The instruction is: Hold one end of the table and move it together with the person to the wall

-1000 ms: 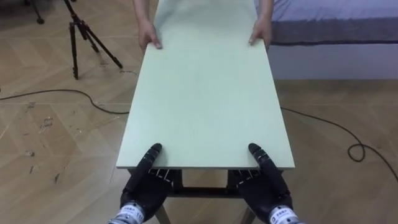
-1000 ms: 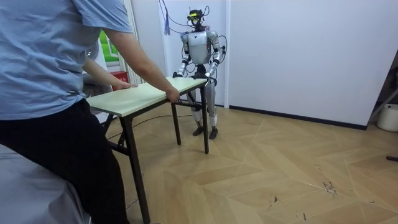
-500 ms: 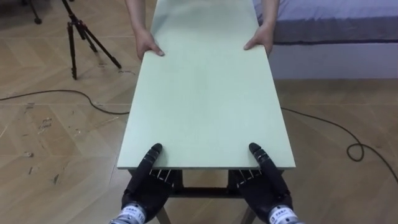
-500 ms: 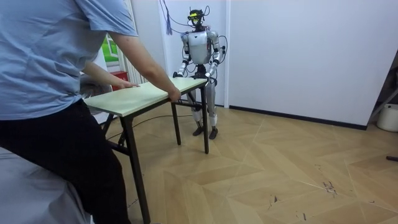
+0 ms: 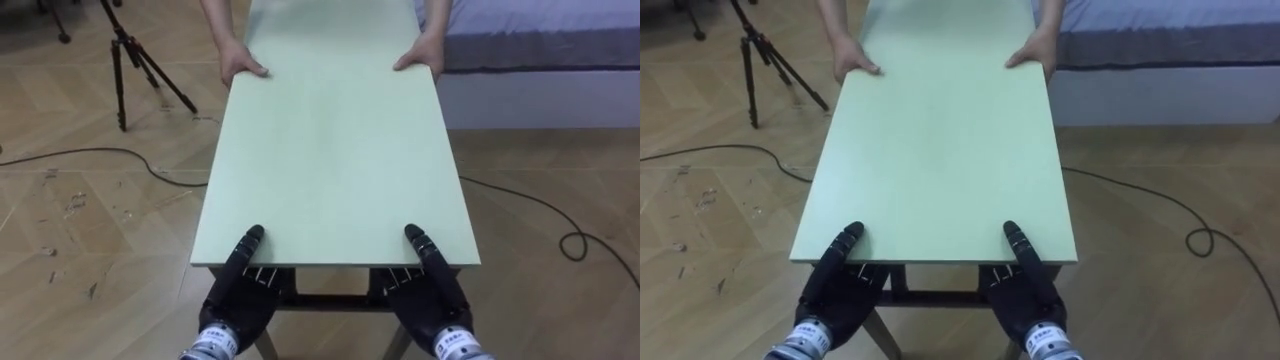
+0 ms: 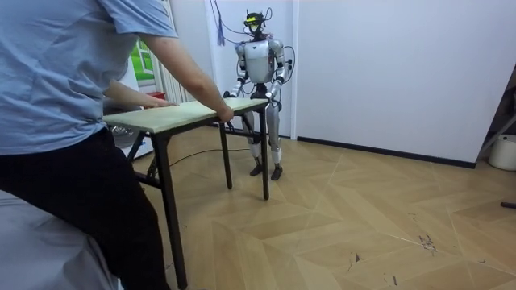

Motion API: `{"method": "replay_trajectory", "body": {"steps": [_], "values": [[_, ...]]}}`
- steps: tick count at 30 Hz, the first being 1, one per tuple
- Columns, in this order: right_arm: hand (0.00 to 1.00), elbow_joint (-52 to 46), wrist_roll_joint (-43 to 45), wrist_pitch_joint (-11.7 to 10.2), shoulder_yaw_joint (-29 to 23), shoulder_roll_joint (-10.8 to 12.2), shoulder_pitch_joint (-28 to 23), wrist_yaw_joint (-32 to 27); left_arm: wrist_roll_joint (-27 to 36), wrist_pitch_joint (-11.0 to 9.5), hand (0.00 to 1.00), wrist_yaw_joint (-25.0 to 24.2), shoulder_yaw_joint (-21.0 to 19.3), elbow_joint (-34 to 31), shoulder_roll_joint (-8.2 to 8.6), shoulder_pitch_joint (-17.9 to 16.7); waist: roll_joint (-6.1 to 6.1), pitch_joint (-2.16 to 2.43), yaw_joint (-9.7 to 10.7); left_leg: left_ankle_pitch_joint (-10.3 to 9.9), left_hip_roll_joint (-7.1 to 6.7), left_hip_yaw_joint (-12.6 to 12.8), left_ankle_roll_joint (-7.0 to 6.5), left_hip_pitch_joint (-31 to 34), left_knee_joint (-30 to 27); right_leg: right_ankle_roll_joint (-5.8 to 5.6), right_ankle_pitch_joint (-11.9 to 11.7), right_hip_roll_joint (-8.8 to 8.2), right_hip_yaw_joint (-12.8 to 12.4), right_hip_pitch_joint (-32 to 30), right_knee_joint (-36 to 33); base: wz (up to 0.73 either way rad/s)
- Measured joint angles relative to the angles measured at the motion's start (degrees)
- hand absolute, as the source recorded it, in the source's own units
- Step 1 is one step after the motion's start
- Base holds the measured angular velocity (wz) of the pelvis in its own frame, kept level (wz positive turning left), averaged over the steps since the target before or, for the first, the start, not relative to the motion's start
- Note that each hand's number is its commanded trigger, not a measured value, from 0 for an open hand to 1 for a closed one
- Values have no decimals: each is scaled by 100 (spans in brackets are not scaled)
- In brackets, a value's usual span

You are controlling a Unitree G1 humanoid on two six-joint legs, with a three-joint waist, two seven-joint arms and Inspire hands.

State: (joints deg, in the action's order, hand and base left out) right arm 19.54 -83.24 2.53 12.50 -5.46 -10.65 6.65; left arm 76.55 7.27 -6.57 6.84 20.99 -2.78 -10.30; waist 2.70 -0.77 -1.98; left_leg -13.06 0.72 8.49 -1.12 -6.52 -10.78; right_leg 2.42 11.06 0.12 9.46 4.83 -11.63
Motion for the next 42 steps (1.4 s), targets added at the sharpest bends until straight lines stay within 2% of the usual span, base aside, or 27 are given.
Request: {"method": "replay_trajectory", "body": {"steps": [3, 6, 9, 11, 15, 24, 30, 34, 36, 40, 42], "values": [[100, -8, 22, -5, 0, 12, -68, 68, -90, -23, 100, -16, 9, -134, 6, -138, -18, 12, 20, 0, -21, -3, 0, 40, -18, 2, 0, -1, 9, 2, 13, 0], [100, -131, 38, -36, 1, 12, -162, 75, -255, -28, 100, -22, 9, -282, 7, -220, -76, 46, 12, 0, -19, -11, 0, 130, -88, 10, -6, -4, 15, -87, -6, 1], [100, -393, 56, -85, 5, 27, -329, 76, -322, -32, 100, -37, 11, -508, 7, -342, -89, 50, -4, 1, -16, -8, -1, 190, -94, 14, -20, -2, 8, -158, -18, -3], [100, -728, 57, -155, 54, 40, -599, 108, -354, -32, 100, -102, 13, -692, 9, -493, -112, 37, -5, 1, -15, -4, -1, 198, -82, 14, -21, 0, 4, -172, -17, -2], [100, -761, 58, -199, 63, 6, -672, 205, -452, -32, 100, -198, 23, -777, 11, -572, -179, -6, -15, 1, -14, 1, -1, 216, -76, 14, -21, 3, -1, -190, -6, 0], [100, -761, 56, -338, 97, -24, -699, 362, -556, -92, 100, -269, 71, -816, 19, -572, -176, -6, -96, 1, -12, -29, -1, 309, -75, 14, -21, 6, 7, -289, -15, 0], [100, -813, 43, -439, 98, -70, -699, 432, -561, -140, 100, -269, 128, -844, 99, -572, -181, -7, -108, 1, -9, -56, -1, 304, -56, 14, -21, 7, 13, -289, -12, 0], [100, -844, 41, -453, 99, -75, -721, 507, -710, -250, 100, -269, 144, -903, 179, -611, -215, -29, -139, 0, -4, -55, 0, 295, -54, 14, -21, 11, 15, -283, -9, 0], [100, -844, 30, -454, 143, -77, -759, 541, -752, -290, 100, -269, 143, -978, 181, -705, -238, -44, -154, -1, 40, -9, 1, 301, -54, 14, -22, 13, 27, -284, -10, 0], [100, -853, -26, -558, 210, -43, -772, 597, -755, -362, 100, -266, 177, -1052, 182, -732, -276, -54, -136, -16, 50, -79, 7, 516, -259, 23, -27, 10, 54, -409, -81, 6], [100, -854, -98, -597, 207, -48, -778, 610, -754, -431, 100, -265, 259, -1073, 198, -734, -277, -54, -147, -79, 84, -87, 27, 690, -542, 35, -19, 26, 85, -486, -170, 6]]}}
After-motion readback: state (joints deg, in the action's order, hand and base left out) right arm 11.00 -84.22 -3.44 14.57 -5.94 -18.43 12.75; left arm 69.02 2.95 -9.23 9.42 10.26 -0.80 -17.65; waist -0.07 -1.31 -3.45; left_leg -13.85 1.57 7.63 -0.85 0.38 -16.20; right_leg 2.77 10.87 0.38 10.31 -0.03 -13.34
